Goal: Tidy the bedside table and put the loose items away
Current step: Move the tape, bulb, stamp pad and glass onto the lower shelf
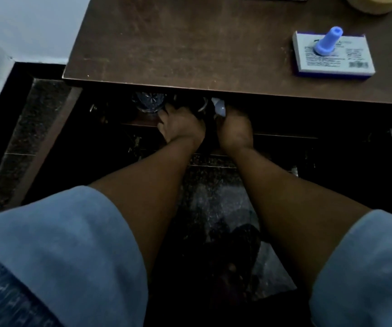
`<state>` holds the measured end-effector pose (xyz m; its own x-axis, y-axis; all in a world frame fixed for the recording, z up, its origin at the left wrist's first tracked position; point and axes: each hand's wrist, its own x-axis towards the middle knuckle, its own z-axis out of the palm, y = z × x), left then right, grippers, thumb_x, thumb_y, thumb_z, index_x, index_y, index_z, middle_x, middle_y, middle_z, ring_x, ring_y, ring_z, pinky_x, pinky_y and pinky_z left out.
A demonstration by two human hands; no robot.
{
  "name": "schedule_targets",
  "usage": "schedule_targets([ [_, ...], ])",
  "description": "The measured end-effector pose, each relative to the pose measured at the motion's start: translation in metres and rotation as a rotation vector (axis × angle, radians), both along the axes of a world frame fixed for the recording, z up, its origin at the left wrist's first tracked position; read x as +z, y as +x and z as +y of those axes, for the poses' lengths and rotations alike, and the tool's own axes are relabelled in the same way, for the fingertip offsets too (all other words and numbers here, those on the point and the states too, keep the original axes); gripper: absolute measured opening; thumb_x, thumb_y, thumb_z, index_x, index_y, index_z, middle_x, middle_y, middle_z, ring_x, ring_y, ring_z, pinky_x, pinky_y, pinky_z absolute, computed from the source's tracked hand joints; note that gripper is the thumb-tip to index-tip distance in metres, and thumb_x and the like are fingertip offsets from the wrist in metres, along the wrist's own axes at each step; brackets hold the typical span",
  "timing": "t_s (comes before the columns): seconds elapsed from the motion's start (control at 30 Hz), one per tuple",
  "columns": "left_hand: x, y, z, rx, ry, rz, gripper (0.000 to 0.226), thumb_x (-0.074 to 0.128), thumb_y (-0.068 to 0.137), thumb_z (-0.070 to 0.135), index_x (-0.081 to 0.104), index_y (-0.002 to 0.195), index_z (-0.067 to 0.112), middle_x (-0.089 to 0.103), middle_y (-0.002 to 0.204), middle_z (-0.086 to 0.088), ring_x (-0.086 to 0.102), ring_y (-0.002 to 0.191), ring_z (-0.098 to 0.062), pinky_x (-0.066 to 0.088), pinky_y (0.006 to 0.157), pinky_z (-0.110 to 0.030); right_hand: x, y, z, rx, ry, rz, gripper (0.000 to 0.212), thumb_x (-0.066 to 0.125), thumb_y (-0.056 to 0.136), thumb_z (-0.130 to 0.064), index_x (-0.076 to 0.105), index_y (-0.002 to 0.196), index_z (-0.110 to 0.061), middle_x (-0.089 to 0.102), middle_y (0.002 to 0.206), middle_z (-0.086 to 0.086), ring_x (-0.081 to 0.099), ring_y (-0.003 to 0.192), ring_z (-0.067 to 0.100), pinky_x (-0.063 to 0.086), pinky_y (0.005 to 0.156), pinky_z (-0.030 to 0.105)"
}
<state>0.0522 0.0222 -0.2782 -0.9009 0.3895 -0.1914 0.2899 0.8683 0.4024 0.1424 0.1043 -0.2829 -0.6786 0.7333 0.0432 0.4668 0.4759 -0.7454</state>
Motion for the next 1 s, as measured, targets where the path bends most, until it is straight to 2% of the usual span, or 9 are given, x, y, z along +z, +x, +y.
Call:
schedule_targets([
  [0.07,-0.001,0.003,-0.002,-0.007,0.020,-0.010,0.060,0.060,0.093,0.043,0.049,0.146,0.018,0.033,0.156,-0.014,0.025,0.144,-0.039,0.032,0.112,-0.051,-0.001,0.000,0.002,-0.010,0.001,-0.019,0.040,0.054,0.096,-0.016,0.065,0.134,-0.020,0.066,0.135,0.003,0.060,0.121,0.013,0.034,0.093,0.008],
  [0.13,0.000,0.007,-0.007,-0.014,0.037,-0.018,0.067,0.061,0.092,0.045,0.040,0.150,0.019,0.032,0.154,-0.014,0.027,0.142,-0.040,0.034,0.110,-0.051,-0.001,0.001,0.001,-0.017,-0.019,-0.072,0.034,0.053,0.097,-0.016,0.067,0.128,-0.014,0.069,0.128,0.008,0.063,0.112,0.009,0.043,0.089,0.011],
  [0.2,0.002,0.011,-0.011,-0.030,0.052,-0.016,0.074,0.063,0.090,0.049,0.035,0.152,0.018,0.032,0.153,-0.016,0.030,0.140,-0.040,0.035,0.108,-0.051,0.005,0.004,-0.002,-0.016,0.027,-0.114,0.032,0.054,0.097,-0.014,0.067,0.125,-0.010,0.070,0.124,0.012,0.065,0.114,0.023,0.050,0.095,0.028],
  [0.27,0.007,0.020,-0.019,-0.050,0.074,-0.029,0.081,0.064,0.089,0.050,0.030,0.154,0.017,0.029,0.155,-0.018,0.030,0.139,-0.040,0.034,0.109,-0.051,0.017,0.011,-0.008,0.009,0.023,-0.054,0.041,0.056,0.095,-0.011,0.064,0.135,-0.014,0.066,0.133,0.011,0.061,0.123,0.028,0.048,0.106,0.034],
  [0.37,0.016,0.036,-0.029,-0.090,0.035,-0.059,0.085,0.062,0.090,0.051,0.021,0.156,0.018,0.018,0.161,-0.019,0.026,0.142,-0.041,0.029,0.112,-0.052,0.035,0.023,-0.016,0.105,0.190,-0.165,0.047,0.054,0.096,-0.015,0.056,0.142,-0.013,0.062,0.134,0.018,0.057,0.124,0.037,0.048,0.103,0.044],
  [0.5,0.044,0.066,-0.039,-0.239,0.030,-0.004,0.075,0.064,0.086,0.036,0.027,0.149,0.018,0.016,0.161,-0.018,0.027,0.139,-0.042,0.028,0.110,-0.053,0.068,0.051,-0.034,0.132,0.451,-0.158,0.026,0.056,0.088,-0.006,0.067,0.110,-0.001,0.067,0.102,0.024,0.061,0.096,0.044,0.050,0.082,0.046],
  [0.6,0.069,0.085,-0.042,-0.363,0.067,0.077,0.072,0.061,0.088,0.032,0.027,0.151,0.020,0.020,0.160,-0.015,0.026,0.140,-0.040,0.030,0.109,-0.054,0.091,0.077,-0.039,0.104,0.460,-0.244,0.014,0.052,0.092,-0.015,0.063,0.097,-0.008,0.065,0.098,0.016,0.059,0.096,0.036,0.045,0.080,0.045],
  [0.83,0.126,0.116,-0.038,-0.574,0.093,0.350,0.051,0.062,0.091,0.039,0.048,0.135,0.016,0.048,0.136,-0.013,0.043,0.124,-0.036,0.037,0.099,-0.050,0.133,0.126,-0.022,-0.046,0.504,-0.150,0.014,0.051,0.093,-0.019,0.062,0.093,-0.009,0.066,0.097,0.013,0.060,0.095,0.034,0.047,0.078,0.044],
  [1.0,0.156,0.123,-0.014,-0.625,0.121,0.442,0.046,0.061,0.092,0.040,0.052,0.130,0.017,0.049,0.132,-0.011,0.044,0.120,-0.033,0.039,0.095,-0.046,0.157,0.142,0.003,-0.203,0.556,-0.045,0.013,0.052,0.093,-0.014,0.061,0.095,-0.006,0.065,0.098,0.018,0.057,0.094,0.037,0.044,0.080,0.046],
])
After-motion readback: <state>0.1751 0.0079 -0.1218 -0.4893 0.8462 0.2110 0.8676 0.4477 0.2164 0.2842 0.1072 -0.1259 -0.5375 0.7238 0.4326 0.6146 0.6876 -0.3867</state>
